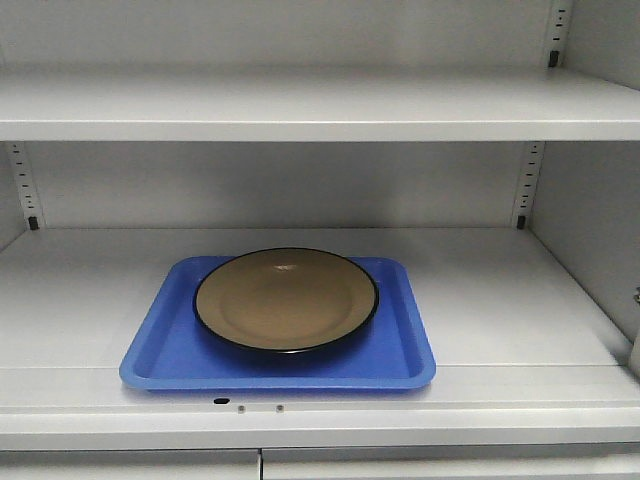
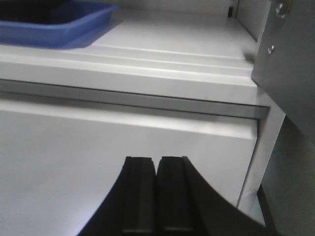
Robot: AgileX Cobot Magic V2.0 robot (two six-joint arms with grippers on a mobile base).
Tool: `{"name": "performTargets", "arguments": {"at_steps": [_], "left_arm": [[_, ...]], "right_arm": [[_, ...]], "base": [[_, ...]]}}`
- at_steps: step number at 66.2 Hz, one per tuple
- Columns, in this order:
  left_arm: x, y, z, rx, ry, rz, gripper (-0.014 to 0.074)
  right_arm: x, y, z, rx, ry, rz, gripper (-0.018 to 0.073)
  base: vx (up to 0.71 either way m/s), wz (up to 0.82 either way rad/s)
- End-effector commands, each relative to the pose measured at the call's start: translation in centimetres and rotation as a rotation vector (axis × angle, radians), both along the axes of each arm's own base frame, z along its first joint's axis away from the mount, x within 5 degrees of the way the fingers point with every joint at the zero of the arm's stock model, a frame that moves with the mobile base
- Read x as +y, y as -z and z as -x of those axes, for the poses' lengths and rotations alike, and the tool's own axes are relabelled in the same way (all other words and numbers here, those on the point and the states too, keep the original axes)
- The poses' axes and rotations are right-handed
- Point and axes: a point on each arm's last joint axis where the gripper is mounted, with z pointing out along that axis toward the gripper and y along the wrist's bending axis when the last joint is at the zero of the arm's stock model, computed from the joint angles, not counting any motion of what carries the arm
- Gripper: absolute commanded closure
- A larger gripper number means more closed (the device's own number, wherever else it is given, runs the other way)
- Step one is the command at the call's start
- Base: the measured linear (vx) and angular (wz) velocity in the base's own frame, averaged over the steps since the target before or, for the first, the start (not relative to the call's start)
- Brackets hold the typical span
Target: Place disk in tray to left cabinet
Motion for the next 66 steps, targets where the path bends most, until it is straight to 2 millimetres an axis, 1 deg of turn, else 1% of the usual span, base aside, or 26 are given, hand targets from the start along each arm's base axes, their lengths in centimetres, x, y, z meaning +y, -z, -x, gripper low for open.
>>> {"name": "performTargets", "arguments": {"at_steps": [1,11,20,66], "left_arm": [[0.03,-0.1,-0.08,-0.065,-0.005,0.023,0.06],[0.03,-0.1,-0.08,-0.065,-0.005,0.023,0.06],[0.03,-0.09,-0.08,-0.064,-0.005,0.023,0.06],[0.03,-0.09,-0.08,-0.064,-0.005,0.023,0.06]], "right_arm": [[-0.18,0.0,0.43,-0.077,0.019,0.0,0.0565],[-0.73,-0.2,1.19,-0.139,0.095,-0.002,0.0565],[-1.06,-0.22,1.13,-0.137,0.154,0.0,0.0565],[-1.09,-0.24,1.13,-0.139,0.161,0.0,0.0565]], "base": [[0.0,0.0],[0.0,0.0],[0.0,0.0],[0.0,0.0]]}}
